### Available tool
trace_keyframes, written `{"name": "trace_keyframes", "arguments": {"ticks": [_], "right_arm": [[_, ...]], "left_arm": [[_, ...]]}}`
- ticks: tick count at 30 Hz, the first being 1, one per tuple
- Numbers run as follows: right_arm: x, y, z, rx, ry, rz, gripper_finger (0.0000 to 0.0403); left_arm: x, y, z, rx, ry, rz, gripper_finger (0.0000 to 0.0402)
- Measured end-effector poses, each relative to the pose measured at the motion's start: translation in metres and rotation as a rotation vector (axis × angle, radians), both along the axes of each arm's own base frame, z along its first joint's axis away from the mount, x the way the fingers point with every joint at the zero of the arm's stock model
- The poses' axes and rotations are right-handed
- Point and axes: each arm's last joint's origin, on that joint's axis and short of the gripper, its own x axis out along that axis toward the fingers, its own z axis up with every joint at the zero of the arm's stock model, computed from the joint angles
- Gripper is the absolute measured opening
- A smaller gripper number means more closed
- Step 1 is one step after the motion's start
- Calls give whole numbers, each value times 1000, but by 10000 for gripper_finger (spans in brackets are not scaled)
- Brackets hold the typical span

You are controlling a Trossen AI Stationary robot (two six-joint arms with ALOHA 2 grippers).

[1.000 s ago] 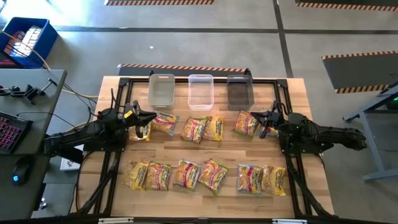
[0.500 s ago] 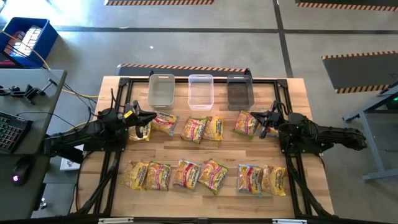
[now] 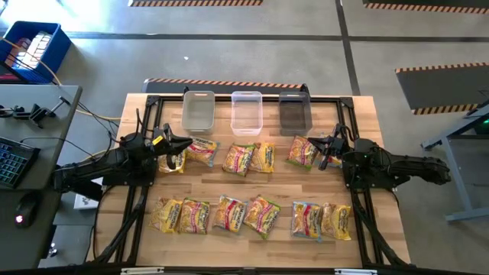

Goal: Sort Maruchan noodles

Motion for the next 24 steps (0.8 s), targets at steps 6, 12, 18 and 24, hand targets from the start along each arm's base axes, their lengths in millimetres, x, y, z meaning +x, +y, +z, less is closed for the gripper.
{"name": "trace_keyframes", "arguments": {"ticks": [6,12,18,24], "right_arm": [[0,0,0,0,0,0,2],[0,0,0,0,0,0,2],[0,0,0,0,0,0,2],[0,0,0,0,0,0,2]], "left_arm": [[0,0,0,1,-3,0,35],[0,0,8,-12,-91,-3,35],[2,-3,12,-116,-120,-144,35],[12,-3,27,-235,33,-191,35]]}}
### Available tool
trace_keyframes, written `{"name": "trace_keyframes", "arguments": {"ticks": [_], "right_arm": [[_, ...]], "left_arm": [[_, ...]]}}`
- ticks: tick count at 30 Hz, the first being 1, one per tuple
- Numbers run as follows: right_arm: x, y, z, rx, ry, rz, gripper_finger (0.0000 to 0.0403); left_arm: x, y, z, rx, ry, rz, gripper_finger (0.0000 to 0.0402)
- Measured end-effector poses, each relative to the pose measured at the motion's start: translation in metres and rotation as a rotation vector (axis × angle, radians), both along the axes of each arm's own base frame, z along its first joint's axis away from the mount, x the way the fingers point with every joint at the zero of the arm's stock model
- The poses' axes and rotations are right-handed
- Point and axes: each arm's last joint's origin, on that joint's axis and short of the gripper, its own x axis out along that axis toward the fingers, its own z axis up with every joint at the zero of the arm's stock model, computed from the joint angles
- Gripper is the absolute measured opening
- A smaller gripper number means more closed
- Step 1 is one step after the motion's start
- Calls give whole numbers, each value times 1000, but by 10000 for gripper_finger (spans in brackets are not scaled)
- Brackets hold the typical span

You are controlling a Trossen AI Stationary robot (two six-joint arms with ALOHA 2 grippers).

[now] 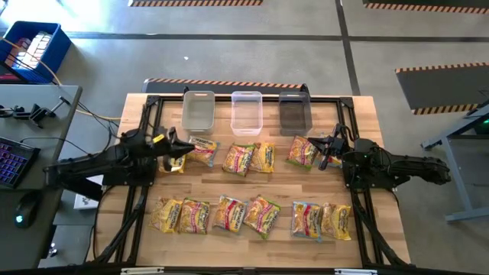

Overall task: Sort Maruchan noodles
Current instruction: Put the top left yellow noodle pack into the gray bin

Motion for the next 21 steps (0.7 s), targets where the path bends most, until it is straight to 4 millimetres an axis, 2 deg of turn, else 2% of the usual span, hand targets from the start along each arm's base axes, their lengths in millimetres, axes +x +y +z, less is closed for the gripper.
{"name": "trace_keyframes", "arguments": {"ticks": [8,14,17,21], "right_arm": [[0,0,0,0,0,0,2],[0,0,0,0,0,0,2],[0,0,0,0,0,0,2],[0,0,0,0,0,0,2]], "left_arm": [[24,5,53,-31,303,-18,35],[42,12,79,-81,631,19,35],[48,16,82,-149,820,51,35],[59,24,75,-213,1058,122,42]]}}
